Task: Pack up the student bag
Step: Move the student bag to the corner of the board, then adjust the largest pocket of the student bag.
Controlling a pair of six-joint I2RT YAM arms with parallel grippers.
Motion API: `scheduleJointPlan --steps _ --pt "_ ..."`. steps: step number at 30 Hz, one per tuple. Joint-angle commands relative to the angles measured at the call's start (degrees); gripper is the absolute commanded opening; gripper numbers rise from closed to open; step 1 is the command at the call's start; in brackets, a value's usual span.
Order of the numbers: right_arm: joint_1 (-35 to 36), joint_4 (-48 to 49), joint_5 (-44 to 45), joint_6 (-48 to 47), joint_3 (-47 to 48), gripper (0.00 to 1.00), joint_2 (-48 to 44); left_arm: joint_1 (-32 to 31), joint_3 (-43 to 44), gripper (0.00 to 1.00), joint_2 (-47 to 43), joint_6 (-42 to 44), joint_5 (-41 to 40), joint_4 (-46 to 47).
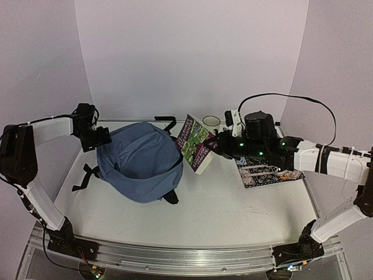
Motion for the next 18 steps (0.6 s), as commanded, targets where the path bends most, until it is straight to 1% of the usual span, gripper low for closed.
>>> scheduleJointPlan --steps 1,4,7,13,16,18 --pt "-0.71 6.61 -1.93 -0.5 3.43 0.0 -0.69 -2.63 -1.42 0.91 -10.15 7.58 3.42 0.28" --pt "-0.93 6.74 -2.12 -0.36 2.79 0.0 -1.04 -6.33 -2.88 0.93 -14.55 10.5 5.22 0.07" --pt "-1.13 6.85 -2.09 -0.3 2.2 0.0 -1.56 -13.23 -4.14 0.97 -16.97 14.11 2.77 -0.67" --pt "-1.38 6.98 -1.79 -0.11 1.07 0.0 -2.62 -24.16 -6.1 0.99 -16.87 18.38 -0.12 -1.92" --pt "-1.49 6.98 -1.64 0.0 0.57 0.0 -3.01 -29.74 -6.79 0.99 -15.89 21.89 -4.61 -1.93" --pt "-1.52 6.97 -1.6 0.16 0.32 0.0 -3.11 -32.89 -7.17 0.99 -14.54 23.7 -6.14 -1.93"
